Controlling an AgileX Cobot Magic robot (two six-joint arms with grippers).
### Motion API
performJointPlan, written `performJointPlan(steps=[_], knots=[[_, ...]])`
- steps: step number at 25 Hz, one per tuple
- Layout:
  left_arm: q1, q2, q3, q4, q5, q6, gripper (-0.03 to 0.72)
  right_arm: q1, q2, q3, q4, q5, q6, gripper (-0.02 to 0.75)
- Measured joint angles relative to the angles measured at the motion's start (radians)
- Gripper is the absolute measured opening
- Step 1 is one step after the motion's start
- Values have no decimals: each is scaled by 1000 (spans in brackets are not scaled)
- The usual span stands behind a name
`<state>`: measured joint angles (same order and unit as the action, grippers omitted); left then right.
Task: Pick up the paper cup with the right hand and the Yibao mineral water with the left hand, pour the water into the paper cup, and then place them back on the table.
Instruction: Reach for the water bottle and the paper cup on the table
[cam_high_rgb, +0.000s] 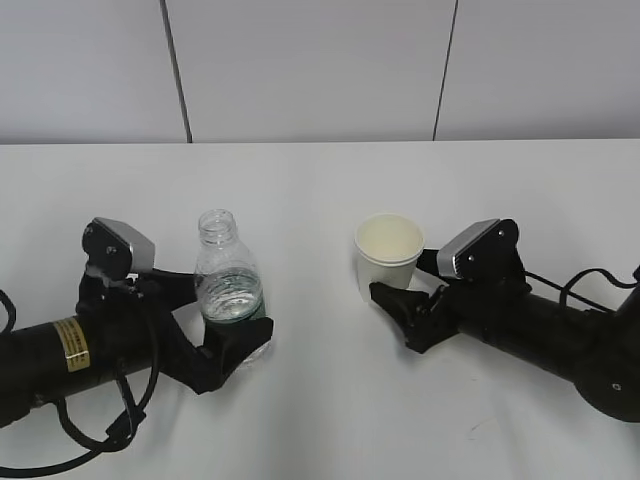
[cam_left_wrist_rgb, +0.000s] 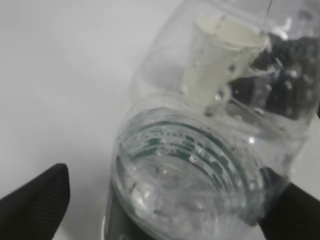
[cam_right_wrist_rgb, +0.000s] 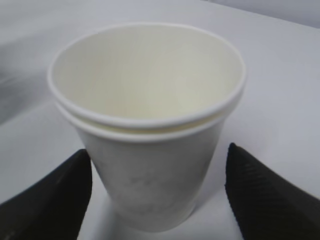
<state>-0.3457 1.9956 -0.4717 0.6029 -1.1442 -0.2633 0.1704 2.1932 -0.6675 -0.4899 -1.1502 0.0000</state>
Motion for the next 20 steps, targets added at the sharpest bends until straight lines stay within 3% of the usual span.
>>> performJointPlan(steps=[14,20], knots=[[0,0,-3,1,0,-2,661,0,43,-73,-45,0,36,645],[0,0,-3,1,0,-3,645,0,52,-75,-45,0,38,605]])
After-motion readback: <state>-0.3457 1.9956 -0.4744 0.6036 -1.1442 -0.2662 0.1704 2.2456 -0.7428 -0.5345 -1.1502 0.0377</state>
